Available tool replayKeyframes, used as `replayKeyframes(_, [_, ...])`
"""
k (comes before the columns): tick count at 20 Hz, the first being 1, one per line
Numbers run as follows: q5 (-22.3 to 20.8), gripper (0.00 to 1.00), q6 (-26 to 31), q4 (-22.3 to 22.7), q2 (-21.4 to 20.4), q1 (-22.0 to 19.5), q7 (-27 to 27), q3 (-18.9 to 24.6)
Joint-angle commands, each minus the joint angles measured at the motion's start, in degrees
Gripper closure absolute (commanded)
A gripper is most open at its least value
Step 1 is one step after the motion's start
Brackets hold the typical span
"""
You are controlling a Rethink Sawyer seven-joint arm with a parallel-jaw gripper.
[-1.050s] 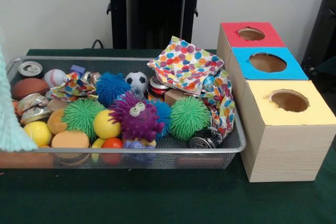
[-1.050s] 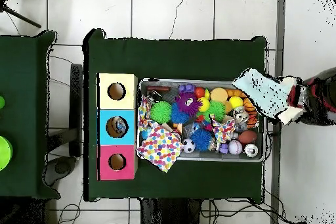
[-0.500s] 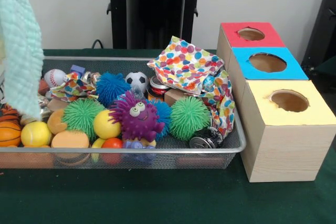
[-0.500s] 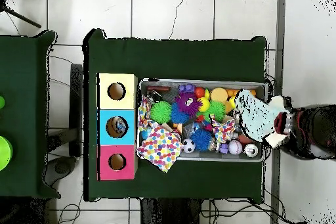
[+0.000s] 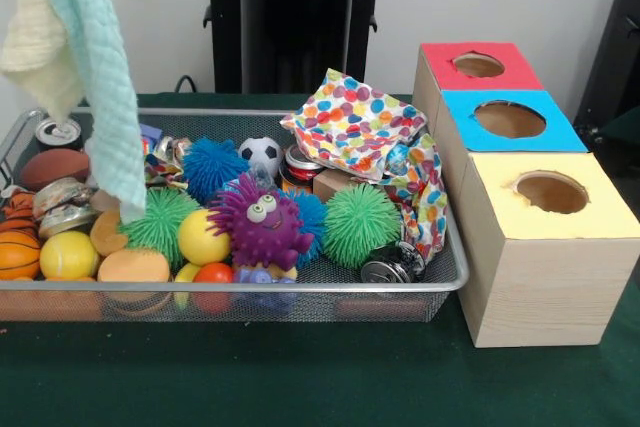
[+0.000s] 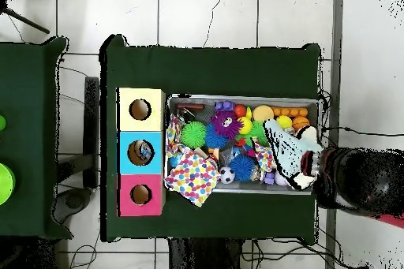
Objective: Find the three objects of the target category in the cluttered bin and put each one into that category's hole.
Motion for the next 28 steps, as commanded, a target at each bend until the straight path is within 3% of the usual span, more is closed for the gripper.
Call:
replayKeyframes(1, [1.3, 1.0, -5.7, 8.6, 4.0, 0.0, 3.3, -1.2])
replayKeyframes(7, [1.8, 1.0, -8.4, 10.1, 2.6, -0.3, 3.4, -1.7])
replayKeyframes(8, [2.1, 0.0, -9.4, 10.6, 2.5, -0.5, 3.4, -1.5])
replayKeyframes(12, [1.0, 0.0, -6.4, 9.1, 3.4, 0.2, 3.0, -1.9])
replayKeyframes(23, [1.7, 0.0, -6.1, 8.2, 3.2, 1.8, 4.6, -1.6])
replayKeyframes(25, [2.1, 0.0, -6.3, 8.8, 2.6, 4.1, 7.3, -1.9])
replayKeyframes(28, [3.2, 0.0, -11.6, 11.8, 4.1, 8.1, 13.7, -3.2])
